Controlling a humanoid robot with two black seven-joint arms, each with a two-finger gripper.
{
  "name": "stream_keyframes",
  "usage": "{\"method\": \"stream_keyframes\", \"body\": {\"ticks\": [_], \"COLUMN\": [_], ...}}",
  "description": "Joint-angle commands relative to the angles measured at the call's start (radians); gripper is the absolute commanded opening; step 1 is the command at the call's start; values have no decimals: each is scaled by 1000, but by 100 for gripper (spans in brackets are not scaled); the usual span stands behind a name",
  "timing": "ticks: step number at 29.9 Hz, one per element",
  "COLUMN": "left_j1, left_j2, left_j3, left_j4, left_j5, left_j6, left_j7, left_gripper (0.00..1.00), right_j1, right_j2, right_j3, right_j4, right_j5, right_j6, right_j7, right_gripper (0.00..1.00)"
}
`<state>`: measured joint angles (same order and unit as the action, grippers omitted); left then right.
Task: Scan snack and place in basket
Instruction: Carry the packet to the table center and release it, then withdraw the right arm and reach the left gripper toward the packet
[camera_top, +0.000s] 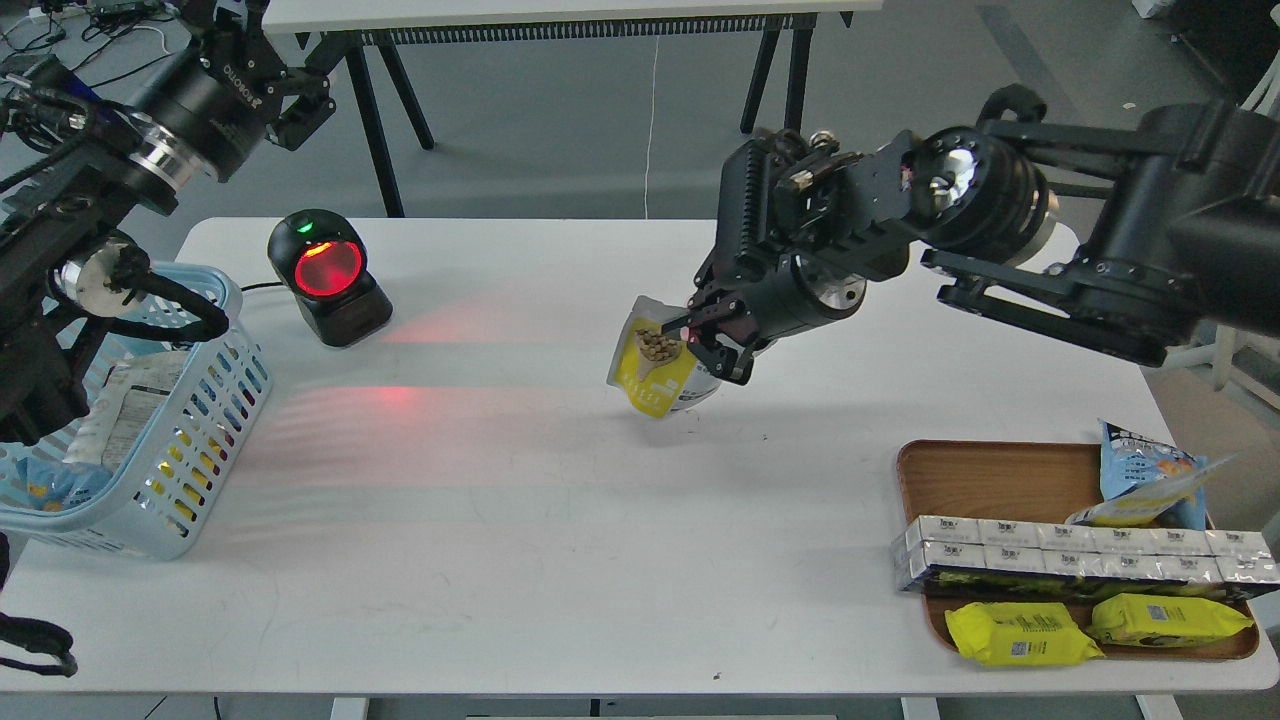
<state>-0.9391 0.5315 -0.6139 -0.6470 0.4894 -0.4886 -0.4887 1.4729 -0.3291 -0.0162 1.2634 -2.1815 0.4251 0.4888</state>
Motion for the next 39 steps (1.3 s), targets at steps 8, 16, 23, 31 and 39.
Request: {"method": "stream_keyframes", "body": {"ticks": [8,16,23,31,39], "left_j1": [11,11,10,-32,-36], "left_j2": [-4,-4,-11,-1,21], "left_j3": [-1,-1,0,-12,-216], "left_j4": [1,1,3,9,7], "left_j5": [0,0,8,8,-6], "left_j6": [0,0,0,0,0], "left_j7": [0,0,0,0,0], "left_gripper": [100,100,100,100,100], "right_j1": [6,-13,33,49,0], "right_j2": [262,312,315,187,70], "right_j3": [-61,-53,37,257,263], "right_j4": [-119,-127,-163,-377,-492], "right_j5": [0,0,193,673,1136], "right_j6": [0,0,3,64,64], "right_j7": [0,0,0,0,0], "right_gripper": [0,100,100,100,100]}}
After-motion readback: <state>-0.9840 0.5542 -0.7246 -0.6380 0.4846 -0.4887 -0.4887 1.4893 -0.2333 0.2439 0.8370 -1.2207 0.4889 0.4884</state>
